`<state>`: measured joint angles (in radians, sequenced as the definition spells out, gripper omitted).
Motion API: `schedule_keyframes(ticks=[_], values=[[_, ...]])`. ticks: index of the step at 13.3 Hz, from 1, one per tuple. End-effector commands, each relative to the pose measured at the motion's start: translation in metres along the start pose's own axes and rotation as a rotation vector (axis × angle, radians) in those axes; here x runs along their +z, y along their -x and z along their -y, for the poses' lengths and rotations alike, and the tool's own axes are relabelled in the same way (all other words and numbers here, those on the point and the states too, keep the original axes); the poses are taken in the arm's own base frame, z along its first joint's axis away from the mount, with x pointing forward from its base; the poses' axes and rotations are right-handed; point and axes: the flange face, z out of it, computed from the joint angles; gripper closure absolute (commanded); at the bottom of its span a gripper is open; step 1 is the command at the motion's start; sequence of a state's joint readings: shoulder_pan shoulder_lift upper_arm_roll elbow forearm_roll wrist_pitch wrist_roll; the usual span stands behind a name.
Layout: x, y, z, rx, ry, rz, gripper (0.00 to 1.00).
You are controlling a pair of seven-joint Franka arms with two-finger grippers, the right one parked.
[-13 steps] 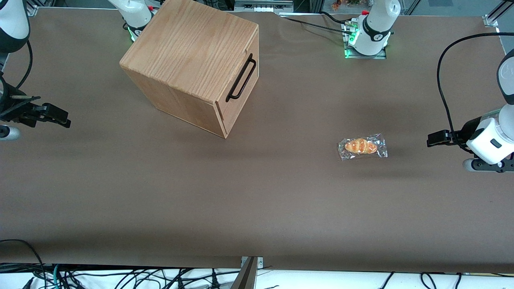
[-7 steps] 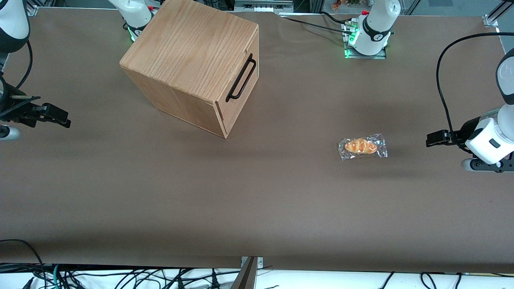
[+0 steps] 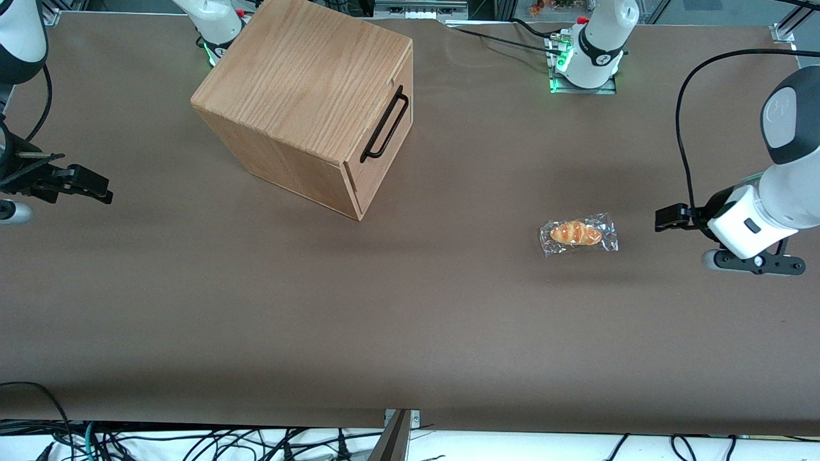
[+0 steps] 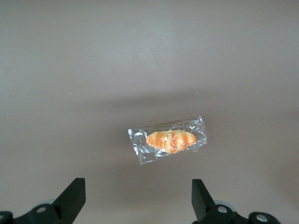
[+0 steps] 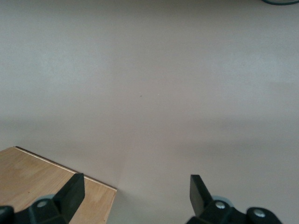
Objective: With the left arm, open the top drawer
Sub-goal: 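Move the left gripper toward the black handle of the wooden drawer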
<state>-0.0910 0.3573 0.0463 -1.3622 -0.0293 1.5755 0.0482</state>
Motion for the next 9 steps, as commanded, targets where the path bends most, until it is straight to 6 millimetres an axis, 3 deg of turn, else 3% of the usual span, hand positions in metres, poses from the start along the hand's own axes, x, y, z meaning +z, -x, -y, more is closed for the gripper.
schedule_keyframes(ticks=[1, 7, 9], values=[[-0.002, 0.009, -0.027, 0.04, 0.016, 0.038, 0.0], [0.008, 0.017, -0.111, 0.174, 0.072, 0.086, 0.0], [0.011, 0.023, -0.15, 0.145, 0.092, 0.101, 0.0]])
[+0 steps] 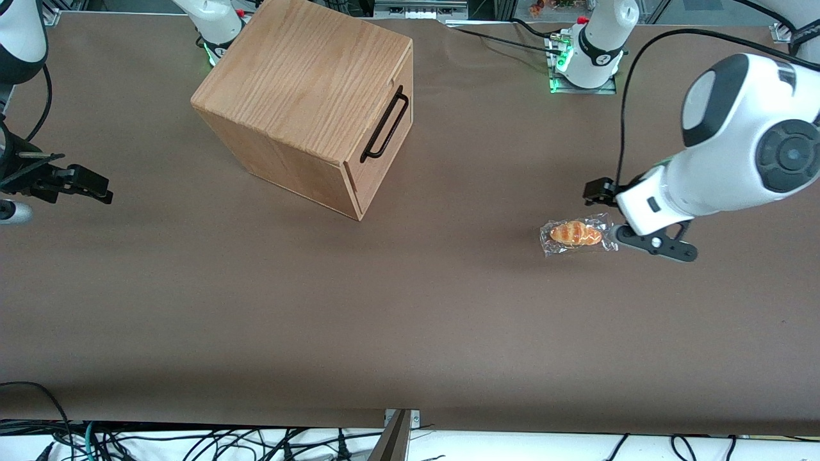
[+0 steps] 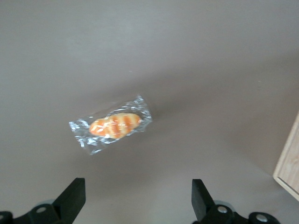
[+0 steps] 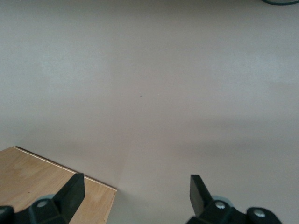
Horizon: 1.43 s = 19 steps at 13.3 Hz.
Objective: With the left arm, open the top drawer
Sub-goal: 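Move the left gripper toward the black handle of the wooden drawer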
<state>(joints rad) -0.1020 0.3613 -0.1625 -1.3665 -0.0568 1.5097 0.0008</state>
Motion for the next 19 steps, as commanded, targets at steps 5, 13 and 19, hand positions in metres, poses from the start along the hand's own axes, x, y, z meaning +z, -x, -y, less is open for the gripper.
schedule_keyframes(ticks=[5, 13, 19], values=[[0.017, 0.01, -0.121, -0.103, 0.033, 0.044, 0.0], [0.042, 0.011, -0.204, -0.116, 0.095, 0.038, 0.0], [0.064, 0.016, -0.26, -0.164, 0.108, 0.031, 0.0]])
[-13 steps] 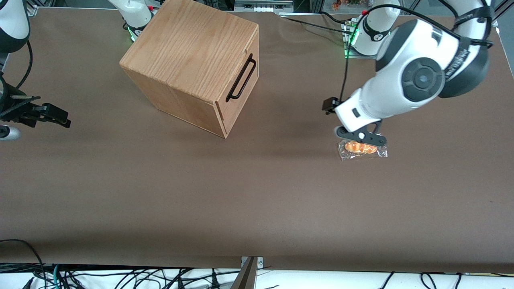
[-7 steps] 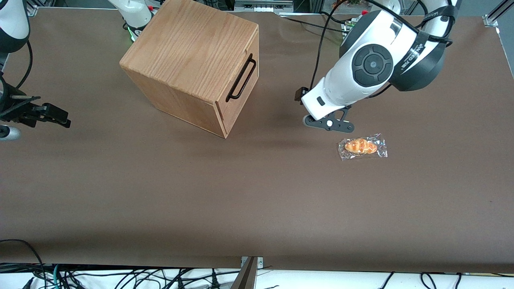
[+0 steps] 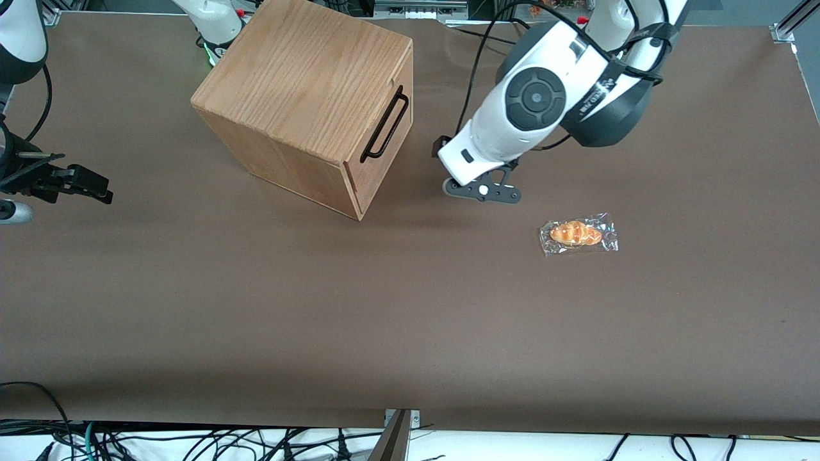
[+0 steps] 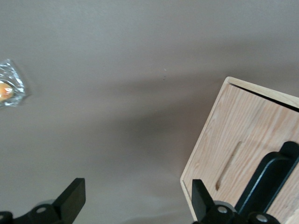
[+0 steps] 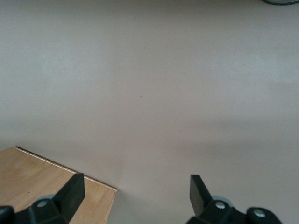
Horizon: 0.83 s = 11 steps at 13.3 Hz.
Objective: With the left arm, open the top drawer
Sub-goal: 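Move the left gripper toward the black handle of the wooden drawer, then hook the left gripper fingers around the black drawer handle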
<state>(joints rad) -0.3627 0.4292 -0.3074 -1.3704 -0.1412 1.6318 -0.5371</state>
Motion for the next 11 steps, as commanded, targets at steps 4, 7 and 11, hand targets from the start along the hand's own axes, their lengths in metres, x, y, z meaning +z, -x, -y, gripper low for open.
schedule_keyframes(ticks=[4, 7, 11], values=[[0.027, 0.011, -0.047, 0.041, 0.045, -0.001, 0.0], [0.046, 0.025, -0.079, 0.091, 0.046, 0.0, 0.0], [0.066, 0.033, -0.099, 0.124, 0.042, 0.005, 0.0]])
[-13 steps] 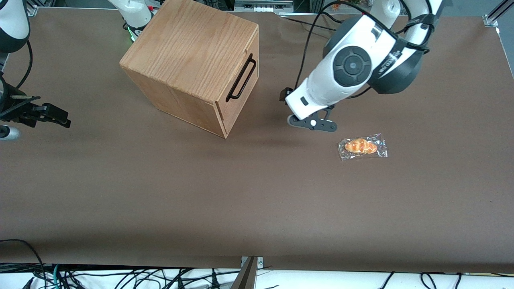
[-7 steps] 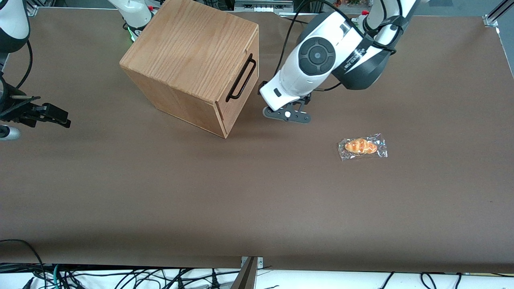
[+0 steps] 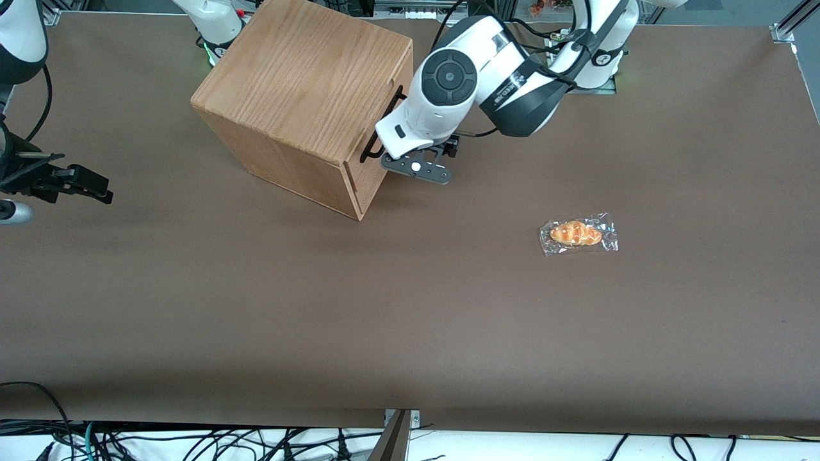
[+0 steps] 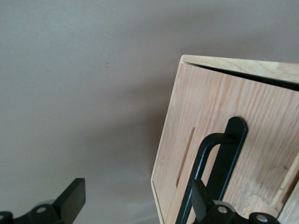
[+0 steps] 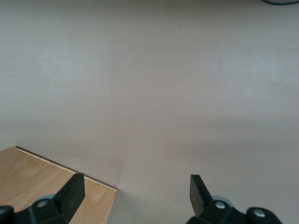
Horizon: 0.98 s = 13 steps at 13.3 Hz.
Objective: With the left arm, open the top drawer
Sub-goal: 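Hook the left gripper fingers around the black drawer handle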
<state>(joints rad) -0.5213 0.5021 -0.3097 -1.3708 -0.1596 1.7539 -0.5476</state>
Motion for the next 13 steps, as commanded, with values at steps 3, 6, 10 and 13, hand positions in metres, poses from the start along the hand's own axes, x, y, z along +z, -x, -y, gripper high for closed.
schedule_keyframes(ticks=[3, 6, 10, 13], values=[[0.016, 0.005, -0.016, 0.017, 0.013, 0.018, 0.0], [0.023, 0.004, -0.019, 0.029, 0.014, 0.024, 0.0], [0.036, 0.011, -0.033, 0.056, 0.008, 0.034, 0.0], [0.044, 0.013, -0.04, 0.066, 0.007, 0.038, 0.0]])
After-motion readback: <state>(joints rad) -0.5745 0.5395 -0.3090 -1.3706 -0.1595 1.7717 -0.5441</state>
